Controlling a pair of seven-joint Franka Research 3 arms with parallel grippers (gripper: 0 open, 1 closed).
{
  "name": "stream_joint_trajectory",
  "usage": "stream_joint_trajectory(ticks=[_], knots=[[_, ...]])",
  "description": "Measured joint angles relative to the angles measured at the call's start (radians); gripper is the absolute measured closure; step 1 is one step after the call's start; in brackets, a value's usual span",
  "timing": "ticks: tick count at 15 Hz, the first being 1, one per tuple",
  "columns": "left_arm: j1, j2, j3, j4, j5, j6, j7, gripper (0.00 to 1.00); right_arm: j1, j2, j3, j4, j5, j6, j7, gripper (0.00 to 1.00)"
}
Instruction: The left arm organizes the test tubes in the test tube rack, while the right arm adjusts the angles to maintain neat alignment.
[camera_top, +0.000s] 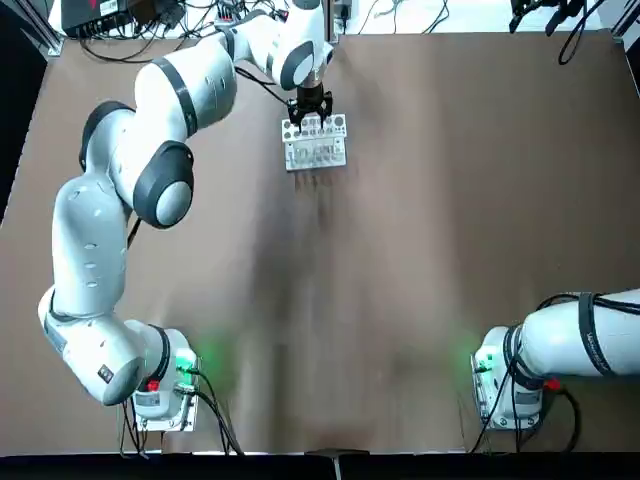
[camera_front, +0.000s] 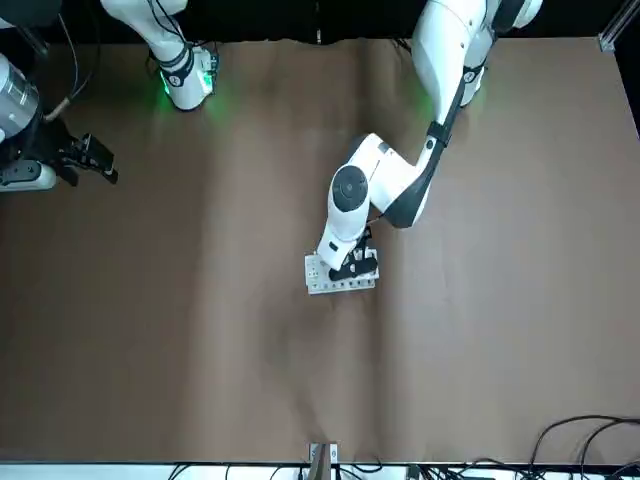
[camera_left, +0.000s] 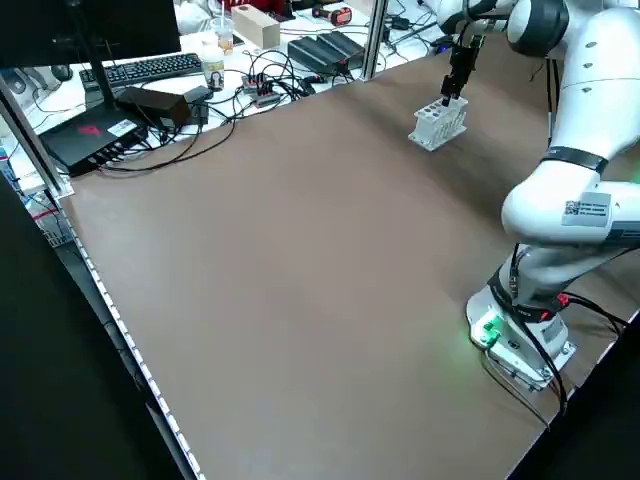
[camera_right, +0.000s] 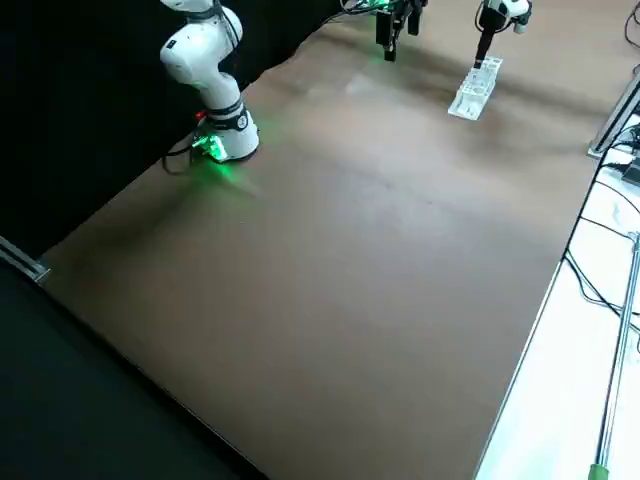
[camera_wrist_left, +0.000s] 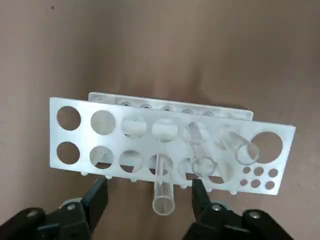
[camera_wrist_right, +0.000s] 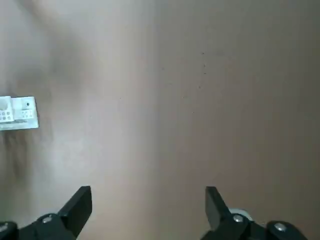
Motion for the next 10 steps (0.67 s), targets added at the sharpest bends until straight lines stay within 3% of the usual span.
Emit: stream_joint_trajectory(ticks=[10], knots=[[-0.001,0.001,0.0,0.0,0.0,-0.002,0.0,0.38,0.0,0.0,0.0,0.0,0.0,0.0,0.0,0.0]])
